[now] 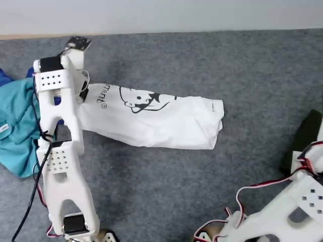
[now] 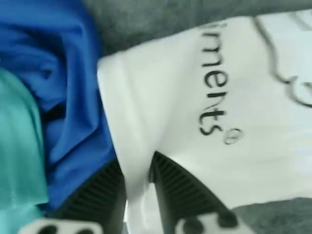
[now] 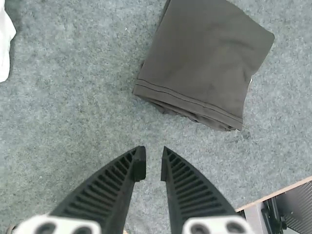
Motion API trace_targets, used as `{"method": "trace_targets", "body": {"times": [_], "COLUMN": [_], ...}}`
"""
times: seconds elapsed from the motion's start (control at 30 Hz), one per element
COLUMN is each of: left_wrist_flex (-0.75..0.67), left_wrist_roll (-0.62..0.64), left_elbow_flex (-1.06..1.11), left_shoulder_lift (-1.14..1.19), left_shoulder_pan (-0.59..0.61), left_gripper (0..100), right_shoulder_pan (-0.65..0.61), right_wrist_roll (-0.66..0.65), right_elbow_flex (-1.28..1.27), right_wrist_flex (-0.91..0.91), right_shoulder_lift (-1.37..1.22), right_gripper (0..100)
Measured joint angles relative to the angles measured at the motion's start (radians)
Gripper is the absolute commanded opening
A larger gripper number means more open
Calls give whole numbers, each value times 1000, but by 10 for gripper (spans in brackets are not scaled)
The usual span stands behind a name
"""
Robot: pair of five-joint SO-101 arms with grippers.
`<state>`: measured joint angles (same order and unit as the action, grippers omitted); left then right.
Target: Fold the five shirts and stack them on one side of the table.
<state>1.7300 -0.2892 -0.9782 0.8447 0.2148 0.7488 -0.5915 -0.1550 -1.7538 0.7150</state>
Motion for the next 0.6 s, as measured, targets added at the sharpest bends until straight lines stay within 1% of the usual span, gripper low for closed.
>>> {"method": "trace_targets", "body": {"times": [0.1,0.33,0.6], "left_wrist_flex": [0,0,2], "left_wrist_roll": [3,29,107], "left_elbow_flex": [14,118,137], "left_shoulder_lift": [-71,-229,-265], "left_shoulder_pan": [-81,-313,-529], "left_gripper": [1,1,1], "right_shoulder_pan": [0,0,0], "right_wrist_roll": [0,0,0], "right_elbow_flex": [0,0,0], "right_wrist_flex": [0,0,0], "right_shoulder_lift": [0,0,0], "right_gripper": [65,64,62]}}
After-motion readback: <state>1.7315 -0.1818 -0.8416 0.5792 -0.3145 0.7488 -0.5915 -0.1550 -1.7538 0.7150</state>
